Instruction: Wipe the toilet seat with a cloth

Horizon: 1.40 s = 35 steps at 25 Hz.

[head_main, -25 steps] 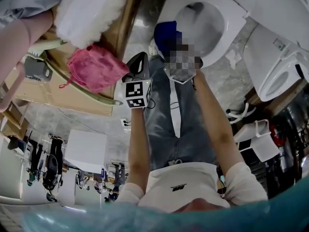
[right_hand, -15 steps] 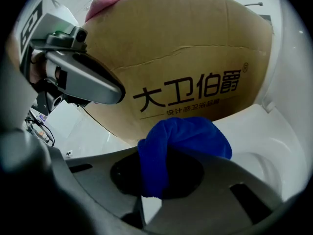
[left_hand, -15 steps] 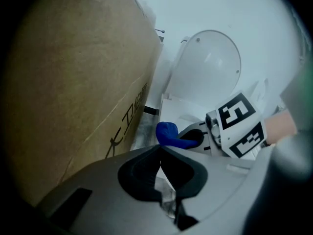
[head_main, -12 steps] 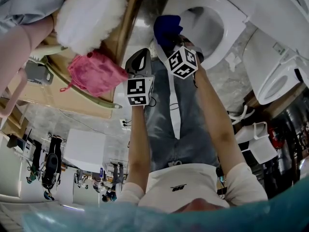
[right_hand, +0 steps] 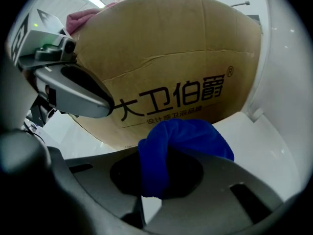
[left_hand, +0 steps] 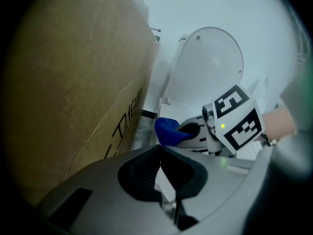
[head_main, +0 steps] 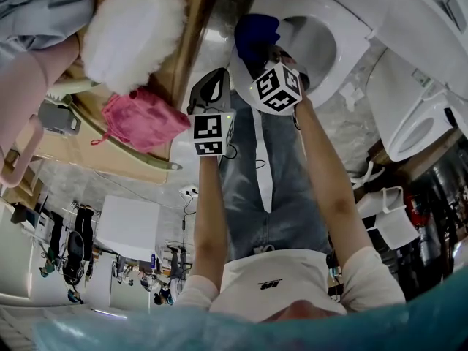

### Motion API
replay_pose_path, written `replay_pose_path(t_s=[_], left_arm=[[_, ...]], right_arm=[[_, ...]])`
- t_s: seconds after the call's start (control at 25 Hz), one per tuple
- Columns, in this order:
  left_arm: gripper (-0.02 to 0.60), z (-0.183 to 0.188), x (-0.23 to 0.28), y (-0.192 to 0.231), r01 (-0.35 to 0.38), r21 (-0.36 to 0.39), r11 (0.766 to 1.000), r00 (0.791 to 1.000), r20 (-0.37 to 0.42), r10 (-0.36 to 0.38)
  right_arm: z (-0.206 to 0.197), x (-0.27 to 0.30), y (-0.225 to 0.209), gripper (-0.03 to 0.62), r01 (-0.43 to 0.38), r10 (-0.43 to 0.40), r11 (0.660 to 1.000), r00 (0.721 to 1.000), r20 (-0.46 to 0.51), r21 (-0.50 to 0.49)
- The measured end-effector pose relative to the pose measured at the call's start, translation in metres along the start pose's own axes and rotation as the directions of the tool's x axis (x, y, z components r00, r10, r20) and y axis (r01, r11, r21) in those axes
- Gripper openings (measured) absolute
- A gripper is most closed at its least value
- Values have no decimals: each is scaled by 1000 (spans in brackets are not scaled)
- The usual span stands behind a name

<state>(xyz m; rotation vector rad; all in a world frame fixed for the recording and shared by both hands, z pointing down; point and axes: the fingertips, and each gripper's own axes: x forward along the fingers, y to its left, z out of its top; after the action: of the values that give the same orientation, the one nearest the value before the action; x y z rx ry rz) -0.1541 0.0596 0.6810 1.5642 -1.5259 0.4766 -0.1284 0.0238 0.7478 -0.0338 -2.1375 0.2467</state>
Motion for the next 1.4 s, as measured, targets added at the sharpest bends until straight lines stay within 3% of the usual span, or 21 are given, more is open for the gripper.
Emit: replay_pose_path(t_s=[1.4], left_arm=[[9,59,55,-66,57,54,997,998,38,-59]], right_arm=[[-3,-37,-121,20,181,-187,977,981,47,113]])
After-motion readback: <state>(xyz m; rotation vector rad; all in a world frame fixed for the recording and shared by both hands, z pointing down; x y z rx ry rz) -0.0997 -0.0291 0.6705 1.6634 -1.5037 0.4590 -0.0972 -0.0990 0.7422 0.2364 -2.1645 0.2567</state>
